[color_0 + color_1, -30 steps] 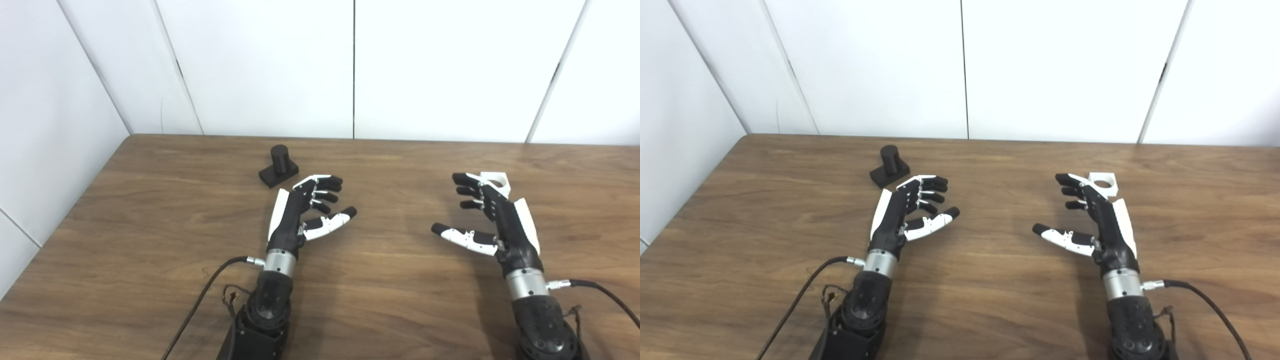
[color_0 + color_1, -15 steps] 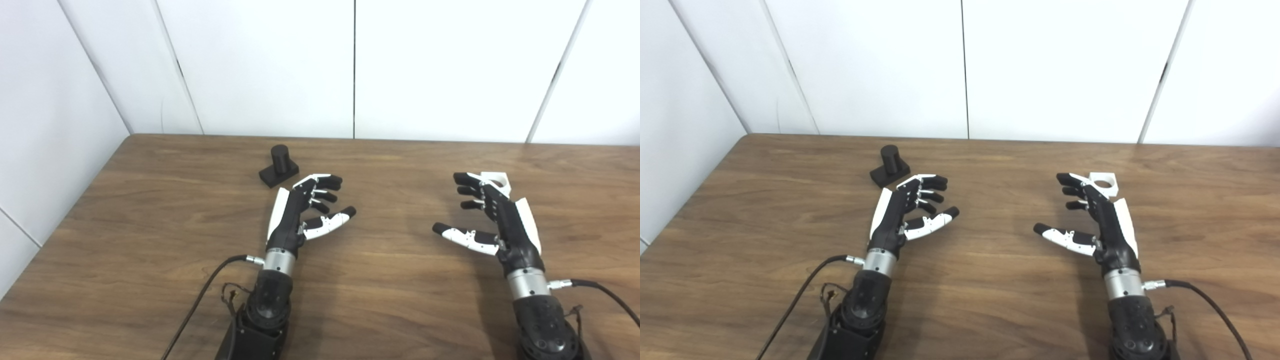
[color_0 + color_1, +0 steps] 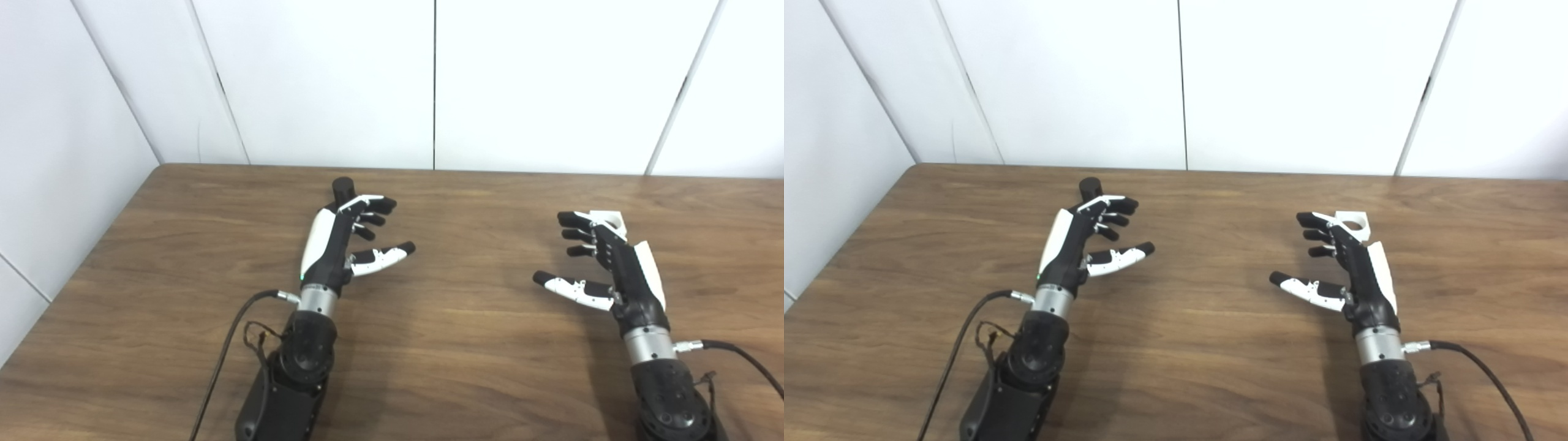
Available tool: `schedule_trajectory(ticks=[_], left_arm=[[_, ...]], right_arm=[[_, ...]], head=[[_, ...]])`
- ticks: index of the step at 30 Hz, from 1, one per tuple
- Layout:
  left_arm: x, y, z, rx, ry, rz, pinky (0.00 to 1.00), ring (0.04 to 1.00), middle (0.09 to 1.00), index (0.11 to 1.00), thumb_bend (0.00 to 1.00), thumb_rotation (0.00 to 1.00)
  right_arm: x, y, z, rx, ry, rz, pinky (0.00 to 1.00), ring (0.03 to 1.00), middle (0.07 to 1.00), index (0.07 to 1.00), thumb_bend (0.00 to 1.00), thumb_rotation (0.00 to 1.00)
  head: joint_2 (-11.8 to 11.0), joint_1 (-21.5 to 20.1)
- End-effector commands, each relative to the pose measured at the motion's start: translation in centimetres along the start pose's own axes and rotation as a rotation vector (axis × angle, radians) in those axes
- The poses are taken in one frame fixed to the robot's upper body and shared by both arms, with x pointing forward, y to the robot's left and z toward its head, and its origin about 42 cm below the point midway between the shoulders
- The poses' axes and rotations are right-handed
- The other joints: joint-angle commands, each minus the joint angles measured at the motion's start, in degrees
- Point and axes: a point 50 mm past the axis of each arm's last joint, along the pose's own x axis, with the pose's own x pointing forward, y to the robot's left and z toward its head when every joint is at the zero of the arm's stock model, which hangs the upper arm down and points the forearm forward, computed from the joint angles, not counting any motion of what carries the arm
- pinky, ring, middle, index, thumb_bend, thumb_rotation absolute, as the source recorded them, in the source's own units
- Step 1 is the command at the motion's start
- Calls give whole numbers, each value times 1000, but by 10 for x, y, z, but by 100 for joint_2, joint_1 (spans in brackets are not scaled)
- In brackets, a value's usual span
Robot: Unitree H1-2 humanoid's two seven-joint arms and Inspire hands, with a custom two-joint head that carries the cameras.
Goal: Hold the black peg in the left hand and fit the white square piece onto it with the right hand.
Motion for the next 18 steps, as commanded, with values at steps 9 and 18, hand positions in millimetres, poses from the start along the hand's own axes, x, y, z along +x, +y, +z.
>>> schedule_trajectory(ticks=[9, 18], left_arm=[[32, 35, 29, 128, -77, 137, 636, 720, 731, 678, 682, 201], [45, 47, 34, 208, -95, 198, 661, 770, 782, 683, 653, 215]], right_arm=[[19, -10, 19, 6, -98, -26, 649, 756, 783, 752, 680, 66], [21, -11, 19, 11, -109, -30, 645, 753, 784, 746, 683, 81]], head=[[-14, 78], [-17, 75]])
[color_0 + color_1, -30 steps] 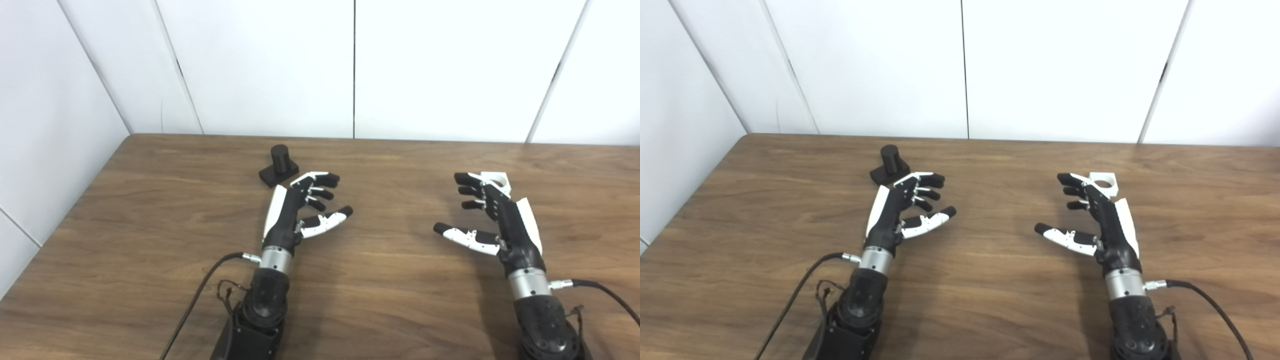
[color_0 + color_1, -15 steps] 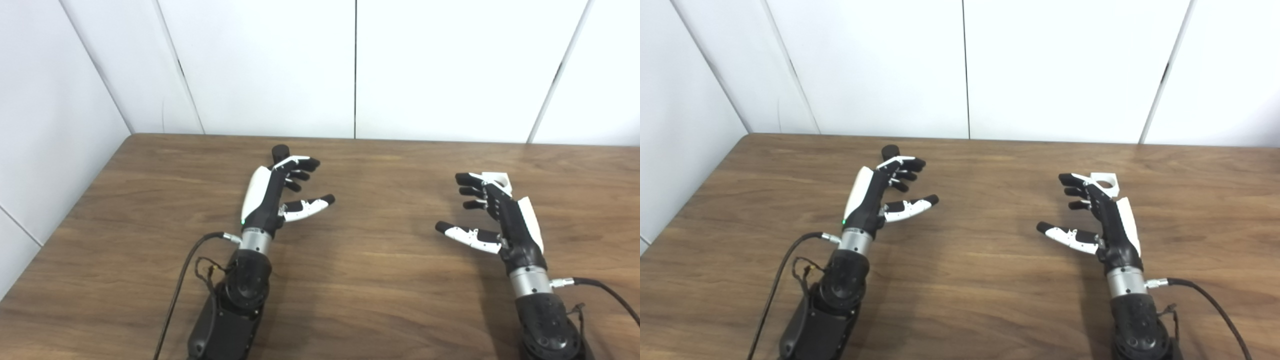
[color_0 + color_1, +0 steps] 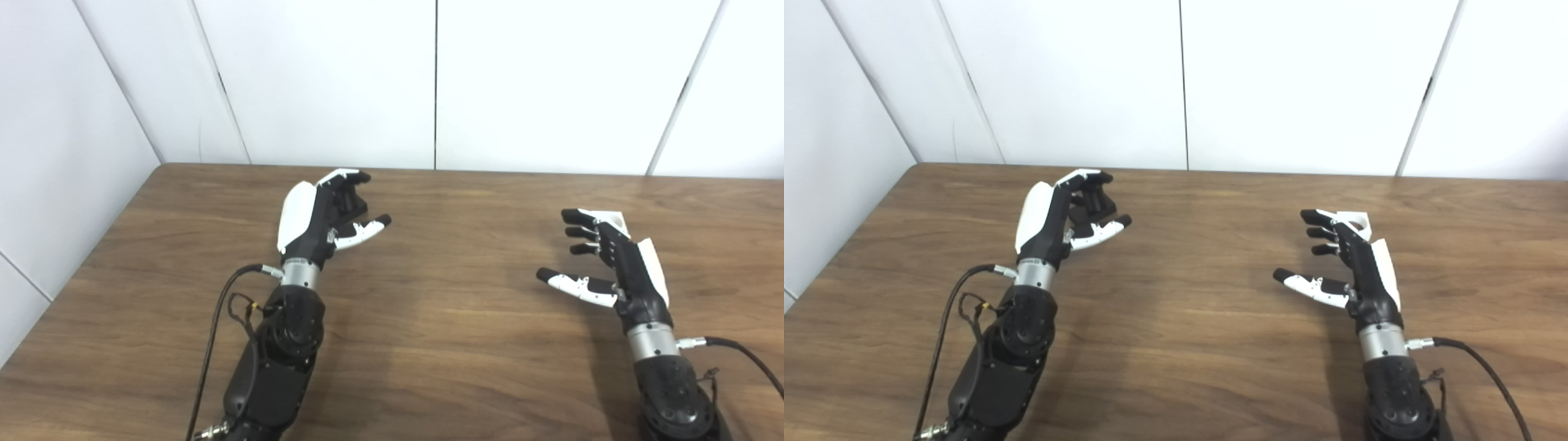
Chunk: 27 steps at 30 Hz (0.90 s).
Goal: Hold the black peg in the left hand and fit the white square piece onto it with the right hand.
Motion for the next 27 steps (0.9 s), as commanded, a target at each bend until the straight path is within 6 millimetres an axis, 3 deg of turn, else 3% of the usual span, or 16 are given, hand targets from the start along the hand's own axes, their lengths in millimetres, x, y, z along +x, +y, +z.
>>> schedule_trajectory(ticks=[1, 7, 10, 15, 20, 27], left_arm=[[24, 22, 19, 40, -80, 84, 679, 782, 792, 686, 653, 216], [33, 26, 21, 89, -89, 115, 691, 816, 839, 693, 671, 262], [37, 28, 21, 118, -80, 126, 747, 877, 886, 717, 691, 311], [42, 32, 18, 169, -70, 139, 790, 900, 903, 725, 699, 350], [47, 36, 13, 246, -19, 149, 948, 980, 966, 743, 743, 409], [56, 38, 5, 312, 68, 175, 997, 1000, 994, 772, 793, 431]], right_arm=[[16, -8, 20, 10, -111, -24, 646, 755, 784, 747, 682, 84], [15, -9, 20, -4, -113, -25, 640, 746, 778, 745, 685, 86], [15, -9, 20, 2, -110, -24, 645, 748, 779, 747, 685, 83], [14, -10, 20, 5, -109, -27, 653, 751, 779, 748, 683, 76], [13, -11, 20, 5, -104, -31, 652, 752, 779, 747, 682, 61], [13, -11, 20, 0, -109, -33, 650, 752, 779, 750, 679, 68]], head=[[0, 4], [-3, 9], [-5, 2], [5, -9], [15, 2], [22, -17]])
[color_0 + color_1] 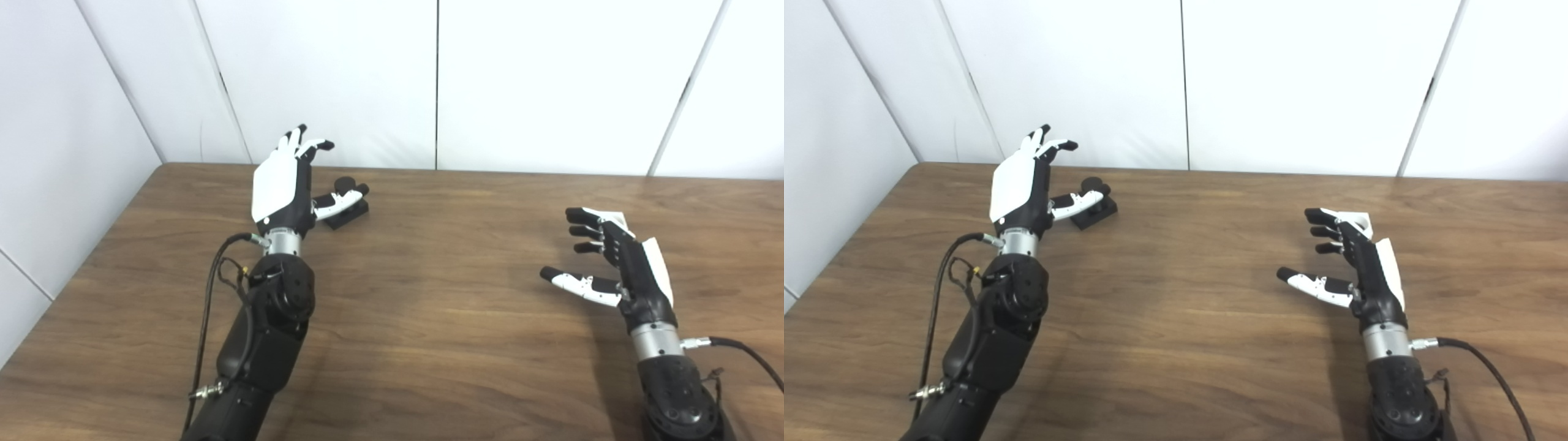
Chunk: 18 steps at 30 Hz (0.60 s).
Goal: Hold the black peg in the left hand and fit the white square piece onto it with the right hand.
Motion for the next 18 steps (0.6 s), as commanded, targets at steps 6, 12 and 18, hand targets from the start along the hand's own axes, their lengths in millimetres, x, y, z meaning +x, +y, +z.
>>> schedule_trajectory(ticks=[6, 12, 18], left_arm=[[31, 24, 10, 172, 14, 100, 1000, 1000, 1000, 773, 808, 489], [35, 22, 4, 221, 38, 71, 1000, 1000, 1000, 771, 832, 493], [39, 14, -7, 250, 49, 29, 1000, 1000, 1000, 742, 851, 516]], right_arm=[[13, -9, 20, 4, -109, -31, 641, 753, 778, 747, 684, 67], [11, -10, 22, -3, -106, -34, 656, 754, 781, 752, 684, 69], [11, -9, 23, -7, -108, -38, 650, 754, 782, 746, 686, 68]], head=[[13, -5], [27, -17], [46, -77]])
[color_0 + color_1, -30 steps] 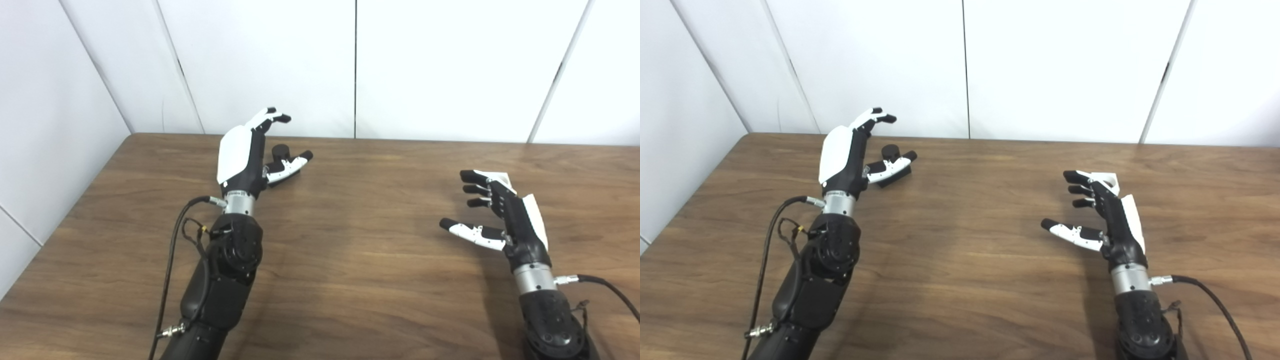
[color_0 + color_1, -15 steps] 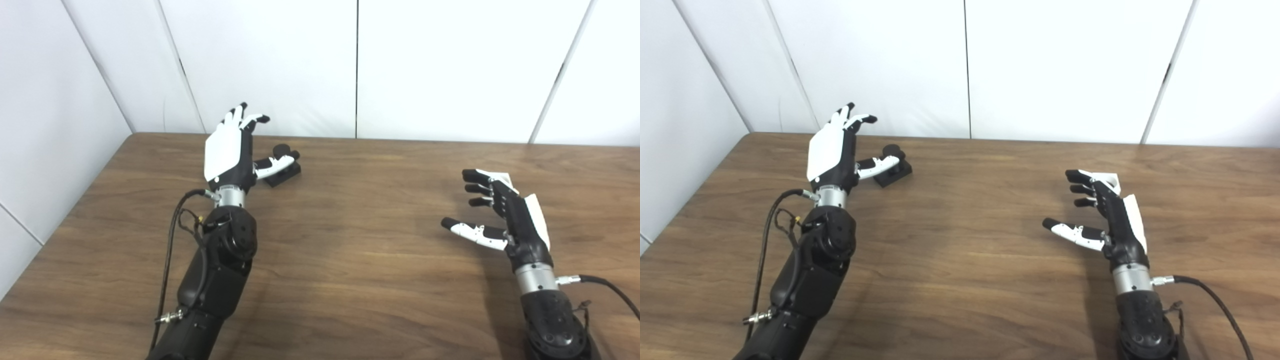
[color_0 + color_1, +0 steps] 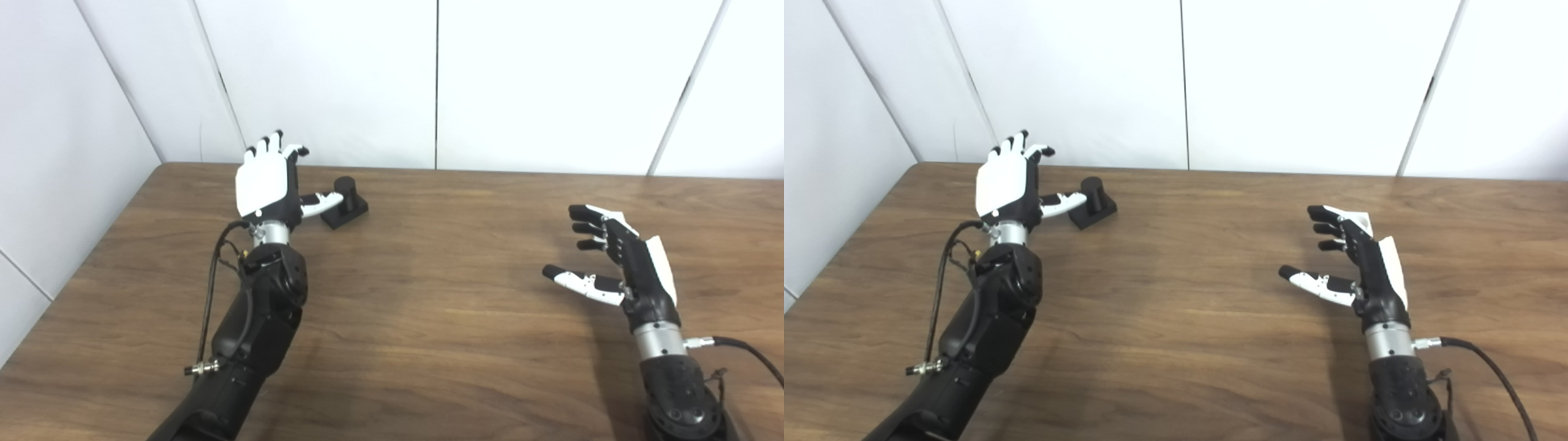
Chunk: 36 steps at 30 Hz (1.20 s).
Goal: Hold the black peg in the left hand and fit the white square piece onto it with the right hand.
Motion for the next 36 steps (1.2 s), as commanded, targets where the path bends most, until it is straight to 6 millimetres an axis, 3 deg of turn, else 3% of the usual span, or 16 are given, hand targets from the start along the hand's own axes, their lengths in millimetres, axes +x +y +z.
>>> schedule_trajectory(ticks=[1, 17, 36], left_arm=[[22, 24, 10, -1, -44, 72, 1000, 1000, 1000, 726, 849, 520], [22, -2, 8, -30, -39, -78, 970, 1000, 987, 669, 900, 530], [16, -34, -1, 47, -33, -133, 1000, 1000, 990, 682, 886, 464]], right_arm=[[12, -7, 19, -3, -97, -32, 649, 754, 783, 743, 685, 79], [13, -7, 21, -18, -101, -40, 646, 744, 778, 744, 686, 65], [10, -8, 21, -13, -97, -46, 649, 743, 781, 744, 687, 61]], head=[[2, 1], [-2, -67], [25, -125]])
